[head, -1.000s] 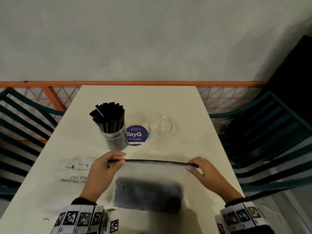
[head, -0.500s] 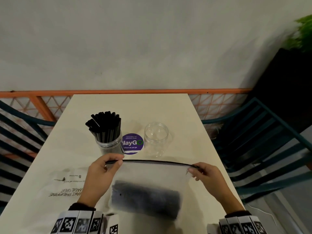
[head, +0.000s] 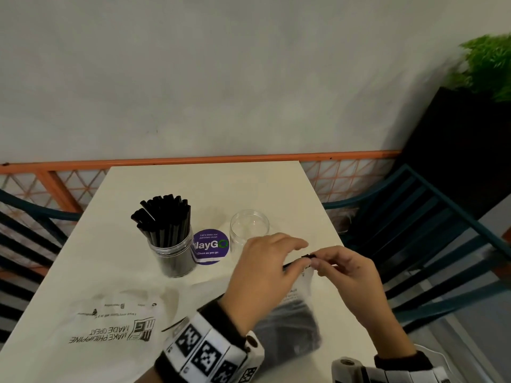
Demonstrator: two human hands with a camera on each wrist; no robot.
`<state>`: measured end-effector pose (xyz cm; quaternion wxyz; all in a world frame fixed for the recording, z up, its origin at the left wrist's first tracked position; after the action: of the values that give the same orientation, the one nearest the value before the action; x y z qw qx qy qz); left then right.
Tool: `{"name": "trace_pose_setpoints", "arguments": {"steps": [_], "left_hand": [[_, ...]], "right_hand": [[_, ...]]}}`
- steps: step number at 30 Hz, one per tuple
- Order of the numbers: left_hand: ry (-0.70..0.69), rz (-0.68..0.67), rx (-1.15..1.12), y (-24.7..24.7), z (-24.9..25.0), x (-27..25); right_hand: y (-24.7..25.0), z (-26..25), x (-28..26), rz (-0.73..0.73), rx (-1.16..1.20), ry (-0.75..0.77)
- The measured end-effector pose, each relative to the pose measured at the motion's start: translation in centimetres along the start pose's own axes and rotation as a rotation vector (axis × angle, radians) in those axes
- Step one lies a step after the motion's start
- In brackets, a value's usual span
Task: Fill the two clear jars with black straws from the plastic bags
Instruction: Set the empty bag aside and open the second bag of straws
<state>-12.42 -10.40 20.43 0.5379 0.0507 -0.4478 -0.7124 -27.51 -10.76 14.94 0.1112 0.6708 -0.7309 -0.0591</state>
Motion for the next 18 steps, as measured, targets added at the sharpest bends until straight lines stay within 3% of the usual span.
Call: {"name": "trace_pose_setpoints", "arguments": {"steps": [5, 11, 18], "left_hand": [[0.062, -0.088, -0.017, -1.2, -0.1, 1.0], [-0.007, -0.118, 0.267, -1.7, -0.1, 0.6], [0.037, -0.121, 0.291, 0.6, -2.8, -0.7]], "right_hand": [[-0.3, -0.8, -0.4, 0.008, -0.048, 0.021], [-0.6, -0.4, -0.2, 0.057, -0.174, 0.062], [3.3, 0.6, 1.0, 0.239, 0.027, 0.003]]}}
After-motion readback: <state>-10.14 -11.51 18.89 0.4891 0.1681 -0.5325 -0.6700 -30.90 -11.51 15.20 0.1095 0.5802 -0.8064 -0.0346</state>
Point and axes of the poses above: each hand's wrist, its own x-axis towards the middle knuckle, its own y-axis out of the back of the hand, z = x × y, the point moved 8 cm from there along x, towards the middle knuckle, and after that the axes turned 7 degrees about -y, right-handed, at the moved point
